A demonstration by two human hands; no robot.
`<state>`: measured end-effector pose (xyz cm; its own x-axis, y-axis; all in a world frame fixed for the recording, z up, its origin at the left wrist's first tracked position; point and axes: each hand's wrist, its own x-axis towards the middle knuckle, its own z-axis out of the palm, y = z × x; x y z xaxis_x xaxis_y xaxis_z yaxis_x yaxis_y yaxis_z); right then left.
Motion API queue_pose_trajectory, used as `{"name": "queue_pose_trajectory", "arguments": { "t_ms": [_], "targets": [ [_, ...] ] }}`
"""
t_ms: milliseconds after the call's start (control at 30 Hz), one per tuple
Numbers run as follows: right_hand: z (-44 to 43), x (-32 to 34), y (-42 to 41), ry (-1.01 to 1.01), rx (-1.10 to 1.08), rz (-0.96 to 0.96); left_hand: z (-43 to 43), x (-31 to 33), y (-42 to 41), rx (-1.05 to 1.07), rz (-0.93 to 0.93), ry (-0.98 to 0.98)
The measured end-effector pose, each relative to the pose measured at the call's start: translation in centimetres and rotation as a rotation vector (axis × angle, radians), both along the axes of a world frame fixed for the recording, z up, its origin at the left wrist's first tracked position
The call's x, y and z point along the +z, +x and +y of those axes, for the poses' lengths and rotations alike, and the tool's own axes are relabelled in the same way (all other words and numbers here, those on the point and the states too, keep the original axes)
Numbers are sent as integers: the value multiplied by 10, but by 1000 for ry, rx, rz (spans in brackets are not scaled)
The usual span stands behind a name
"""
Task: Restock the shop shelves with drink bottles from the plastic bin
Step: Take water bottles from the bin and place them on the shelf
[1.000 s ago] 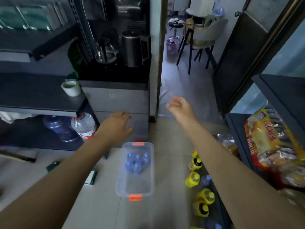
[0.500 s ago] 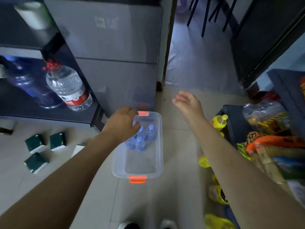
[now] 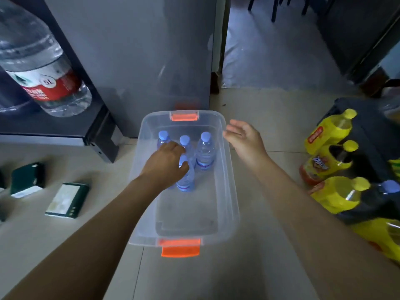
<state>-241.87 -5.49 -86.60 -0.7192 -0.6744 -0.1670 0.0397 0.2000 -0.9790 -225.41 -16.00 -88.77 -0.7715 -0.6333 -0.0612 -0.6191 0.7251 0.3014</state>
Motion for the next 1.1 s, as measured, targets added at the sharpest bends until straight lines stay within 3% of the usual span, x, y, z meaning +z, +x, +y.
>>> {"name": "queue_pose_trajectory", "arguments": {
  "t_ms": [167, 633, 1100],
  "targets": [
    [-10, -41, -3, -34, 0, 31, -9, -51, 2, -17, 91, -28],
    [-22, -50, -3, -49, 13, -16, -17, -58, -1, -6, 131, -24],
    [-59, -108, 62, 119, 320, 157, -33, -52, 43, -86, 204, -186]
  ]
}}
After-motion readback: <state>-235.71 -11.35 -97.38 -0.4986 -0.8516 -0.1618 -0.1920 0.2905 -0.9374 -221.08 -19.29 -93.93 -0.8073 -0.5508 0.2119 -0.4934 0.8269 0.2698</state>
